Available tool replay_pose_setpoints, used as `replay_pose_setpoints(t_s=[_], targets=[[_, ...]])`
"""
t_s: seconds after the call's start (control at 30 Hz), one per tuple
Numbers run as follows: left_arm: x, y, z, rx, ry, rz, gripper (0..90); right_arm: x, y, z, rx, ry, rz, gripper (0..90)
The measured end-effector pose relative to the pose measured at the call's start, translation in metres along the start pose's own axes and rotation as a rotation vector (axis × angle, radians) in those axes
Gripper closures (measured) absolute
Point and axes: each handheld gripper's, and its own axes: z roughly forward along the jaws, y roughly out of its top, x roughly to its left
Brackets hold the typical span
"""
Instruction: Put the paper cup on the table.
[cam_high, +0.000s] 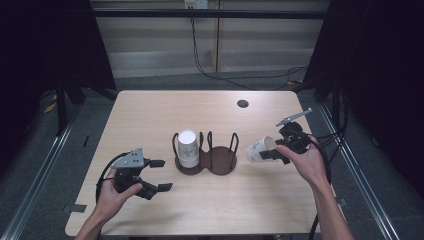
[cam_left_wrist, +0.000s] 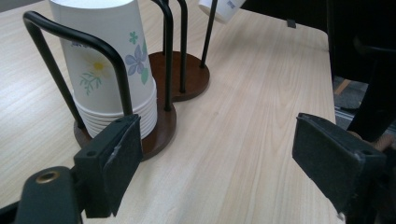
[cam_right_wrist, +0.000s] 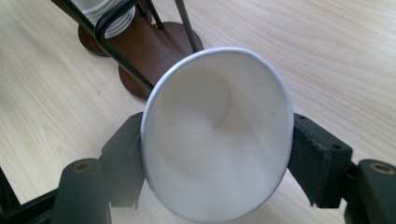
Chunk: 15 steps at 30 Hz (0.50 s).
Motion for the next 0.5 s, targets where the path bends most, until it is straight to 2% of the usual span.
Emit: replay_pose_setpoints(t_s=[0.1, 0.2, 0.4, 0.5], targets=[[0.001, 0.000, 0.000, 0.005, 0.013, -0.003, 16.1, -0.003, 0.005, 0.003, 0.029, -0.028, 0.007, 27.5], [0.002, -0.001, -0.001, 0.013, 0.026, -0.011, 16.1, -0.003, 0.009, 0.006, 0.036, -0.036, 0.016, 27.2], [0.005, -0.004, -0.001, 0.022, 0.041, -0.020, 16.1, -0.009, 0.015, 0.021, 0.107, -0.095, 0.024, 26.7], [0.006, -0.004, -0.002, 0.019, 0.044, -0.023, 16.1, -0.014, 0.015, 0.024, 0.110, -0.093, 0.023, 26.1]])
